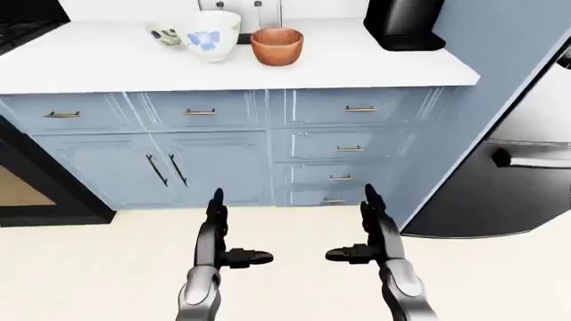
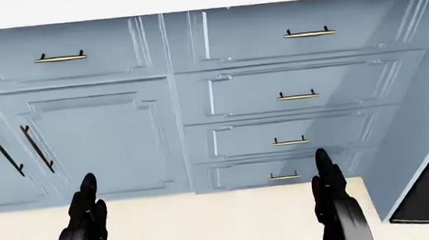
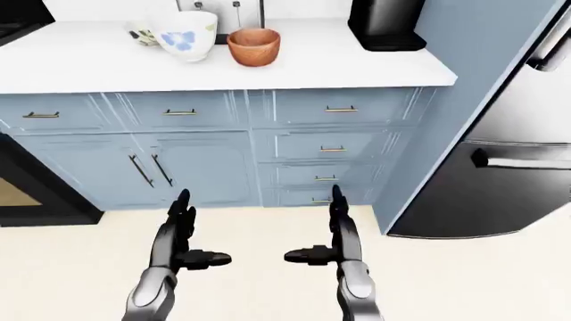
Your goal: Stack the bowls from largest to smallest.
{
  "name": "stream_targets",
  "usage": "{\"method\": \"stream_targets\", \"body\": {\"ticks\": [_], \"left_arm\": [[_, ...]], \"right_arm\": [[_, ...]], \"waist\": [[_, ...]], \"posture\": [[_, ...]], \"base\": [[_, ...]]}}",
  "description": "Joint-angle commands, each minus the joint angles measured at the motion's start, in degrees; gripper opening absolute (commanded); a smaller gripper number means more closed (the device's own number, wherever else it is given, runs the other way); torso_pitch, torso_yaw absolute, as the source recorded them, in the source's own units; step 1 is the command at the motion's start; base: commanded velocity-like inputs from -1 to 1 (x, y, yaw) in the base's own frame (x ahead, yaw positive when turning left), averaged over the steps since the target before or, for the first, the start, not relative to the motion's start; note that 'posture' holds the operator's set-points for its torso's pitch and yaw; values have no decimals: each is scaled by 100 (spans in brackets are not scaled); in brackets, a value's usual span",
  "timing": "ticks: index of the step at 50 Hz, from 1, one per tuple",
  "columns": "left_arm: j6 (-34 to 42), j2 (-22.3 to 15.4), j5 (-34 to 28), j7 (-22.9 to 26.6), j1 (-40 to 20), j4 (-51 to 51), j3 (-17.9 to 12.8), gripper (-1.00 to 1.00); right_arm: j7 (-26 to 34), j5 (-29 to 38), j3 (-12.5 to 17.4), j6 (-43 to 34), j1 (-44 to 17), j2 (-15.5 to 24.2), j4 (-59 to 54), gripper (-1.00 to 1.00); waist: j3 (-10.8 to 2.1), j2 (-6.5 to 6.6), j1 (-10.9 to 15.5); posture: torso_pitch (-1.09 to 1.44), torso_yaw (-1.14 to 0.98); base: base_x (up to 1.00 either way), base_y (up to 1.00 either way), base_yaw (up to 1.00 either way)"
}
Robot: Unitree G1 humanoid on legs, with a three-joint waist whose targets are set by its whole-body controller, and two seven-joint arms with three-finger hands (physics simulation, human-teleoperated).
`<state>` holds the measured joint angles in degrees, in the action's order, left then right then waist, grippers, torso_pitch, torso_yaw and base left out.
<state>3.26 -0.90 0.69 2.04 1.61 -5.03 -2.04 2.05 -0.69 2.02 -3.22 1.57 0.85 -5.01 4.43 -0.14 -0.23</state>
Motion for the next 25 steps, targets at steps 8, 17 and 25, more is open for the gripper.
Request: {"method": "stream_targets", "body": {"ticks": [8, 17, 25], "left_arm": [[210, 74, 81, -15, 227, 1303, 172, 100], [1411, -14, 63, -95, -281, 2037, 52, 100], [3920, -174, 342, -211, -1159, 3988, -249, 100]], "right_arm": [[-9, 33, -41, 363, -155, -3, 492, 100], [-71, 2, -33, -254, -349, 18, 1112, 100], [-151, -74, 63, -1967, -971, 97, 2524, 100]], "waist": [[-437, -32, 29], [-480, -19, 41], [-543, -8, 39]], "posture": [[0, 0], [0, 0], [0, 0]], "base": [[0, 0, 0], [0, 0, 0], [0, 0, 0]]}}
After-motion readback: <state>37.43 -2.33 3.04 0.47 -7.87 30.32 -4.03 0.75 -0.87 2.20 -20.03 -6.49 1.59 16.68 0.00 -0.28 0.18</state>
